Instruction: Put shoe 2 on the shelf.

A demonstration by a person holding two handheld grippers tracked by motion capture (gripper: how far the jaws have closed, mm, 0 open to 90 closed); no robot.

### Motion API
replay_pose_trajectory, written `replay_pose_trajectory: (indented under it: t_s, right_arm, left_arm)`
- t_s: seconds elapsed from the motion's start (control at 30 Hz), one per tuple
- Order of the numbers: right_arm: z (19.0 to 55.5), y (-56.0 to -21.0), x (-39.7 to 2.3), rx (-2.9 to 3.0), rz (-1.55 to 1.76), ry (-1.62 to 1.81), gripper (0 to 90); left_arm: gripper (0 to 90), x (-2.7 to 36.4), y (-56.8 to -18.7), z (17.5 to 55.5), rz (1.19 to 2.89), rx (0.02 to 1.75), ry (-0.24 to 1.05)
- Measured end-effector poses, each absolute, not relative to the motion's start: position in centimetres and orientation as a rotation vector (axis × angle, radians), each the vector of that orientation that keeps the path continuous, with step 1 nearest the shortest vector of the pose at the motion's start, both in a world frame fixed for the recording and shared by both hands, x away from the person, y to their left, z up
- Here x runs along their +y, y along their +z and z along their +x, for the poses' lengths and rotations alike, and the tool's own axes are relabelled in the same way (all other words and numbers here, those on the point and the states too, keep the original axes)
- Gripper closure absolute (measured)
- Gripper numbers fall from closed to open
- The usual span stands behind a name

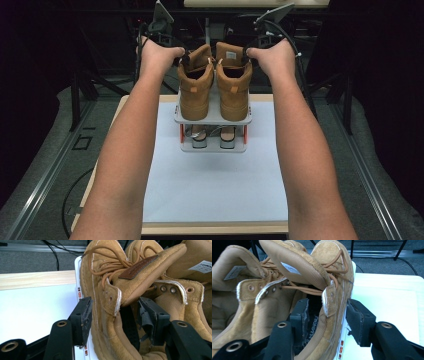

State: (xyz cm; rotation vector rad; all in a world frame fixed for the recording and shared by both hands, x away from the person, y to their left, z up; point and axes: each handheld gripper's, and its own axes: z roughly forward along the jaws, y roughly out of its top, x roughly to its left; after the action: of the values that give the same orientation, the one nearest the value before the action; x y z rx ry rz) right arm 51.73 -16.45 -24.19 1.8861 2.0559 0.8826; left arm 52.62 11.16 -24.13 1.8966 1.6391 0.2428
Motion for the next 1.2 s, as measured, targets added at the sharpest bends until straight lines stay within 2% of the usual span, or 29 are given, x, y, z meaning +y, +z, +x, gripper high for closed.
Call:
replay_pose_trajectory:
  t_s: [0.47, 0.87, 1.2]
  right_arm:
    - [50.4, -22.5, -17.7, 1.994, 1.852, 0.880, 53.6]
    - [49.3, -22.3, -20.5, 1.941, 1.855, 0.839, 52.2]
    - [48.5, -22.7, -21.5, 1.947, 1.843, 0.839, 51.6]
  left_arm:
    - [45.9, 13.6, -22.8, 51.4, 1.860, 1.641, 0.276]
    - [45.9, 16.2, -23.6, 50.8, 1.839, 1.655, 0.272]
    - [45.4, 16.7, -23.5, 50.2, 1.824, 1.648, 0.279]
